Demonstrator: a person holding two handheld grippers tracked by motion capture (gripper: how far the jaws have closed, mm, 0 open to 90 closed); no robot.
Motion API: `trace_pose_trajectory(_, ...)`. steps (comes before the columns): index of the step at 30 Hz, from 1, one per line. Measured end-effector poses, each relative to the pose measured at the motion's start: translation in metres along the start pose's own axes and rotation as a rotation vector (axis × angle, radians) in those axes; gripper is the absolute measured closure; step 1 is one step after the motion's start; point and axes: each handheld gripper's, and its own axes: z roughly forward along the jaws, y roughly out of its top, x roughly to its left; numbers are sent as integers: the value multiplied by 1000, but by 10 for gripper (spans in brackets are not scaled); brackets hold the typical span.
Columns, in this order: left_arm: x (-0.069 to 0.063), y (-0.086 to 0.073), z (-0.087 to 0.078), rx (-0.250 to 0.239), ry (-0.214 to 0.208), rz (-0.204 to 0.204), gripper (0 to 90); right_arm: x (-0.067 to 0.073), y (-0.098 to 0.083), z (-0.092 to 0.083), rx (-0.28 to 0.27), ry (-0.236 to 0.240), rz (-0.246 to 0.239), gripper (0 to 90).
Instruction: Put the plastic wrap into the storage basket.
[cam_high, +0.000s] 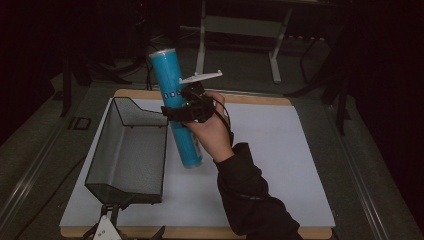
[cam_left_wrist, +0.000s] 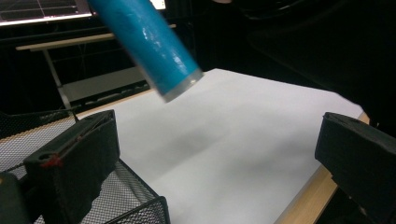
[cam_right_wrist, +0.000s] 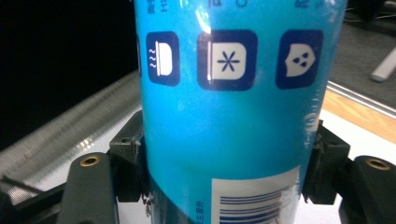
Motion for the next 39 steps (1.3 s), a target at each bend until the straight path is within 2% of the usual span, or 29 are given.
trace_pose_trajectory(3,-1,0,0,-2,4,7,2,1,1,3,-13,8,15,320)
trace_pose_trajectory(4,-1,-1,0,-2,10,9,2,5,3,11,-22,16,36,320)
trace_pose_trajectory(9,1,-1,-1,0,17,15,2,14,6,31,-33,15,44,319)
trace_pose_trajectory(13,0,-1,-1,-3,12,18,2,17,5,46,-53,47,110,320)
trace_pose_trajectory(15,0,-1,-1,1,12,21,2,18,5,48,-53,52,119,320)
trace_pose_trajectory(18,0,-2,-1,4,23,30,2,22,1,64,-58,87,176,319)
trace_pose_trajectory(19,0,-2,-1,4,24,31,2,22,1,64,-58,87,176,319)
trace_pose_trajectory(22,0,-2,-2,1,25,29,2,24,-5,79,-51,119,243,319)
trace_pose_trajectory(23,0,-2,-2,0,23,29,2,24,-5,79,-51,119,243,319)
trace_pose_trajectory(24,0,-2,-2,0,19,33,2,25,-9,87,-40,117,247,319)
trace_pose_trajectory(28,0,-3,-2,-2,17,37,2,24,-20,101,-6,102,262,320)
trace_pose_trajectory(31,0,-3,-2,0,15,37,2,22,-28,110,12,124,294,320)
trace_pose_trajectory(35,0,-3,-3,-5,12,41,2,23,-35,118,31,122,307,319)
trace_pose_trajectory(36,-1,-3,-3,-9,11,43,2,23,-41,123,57,136,329,320)
trace_pose_trajectory(37,-1,-3,-3,-9,11,43,2,23,-41,123,57,136,329,320)
trace_pose_trajectory(39,-1,-3,-3,-12,10,42,2,21,-46,125,77,163,369,320)
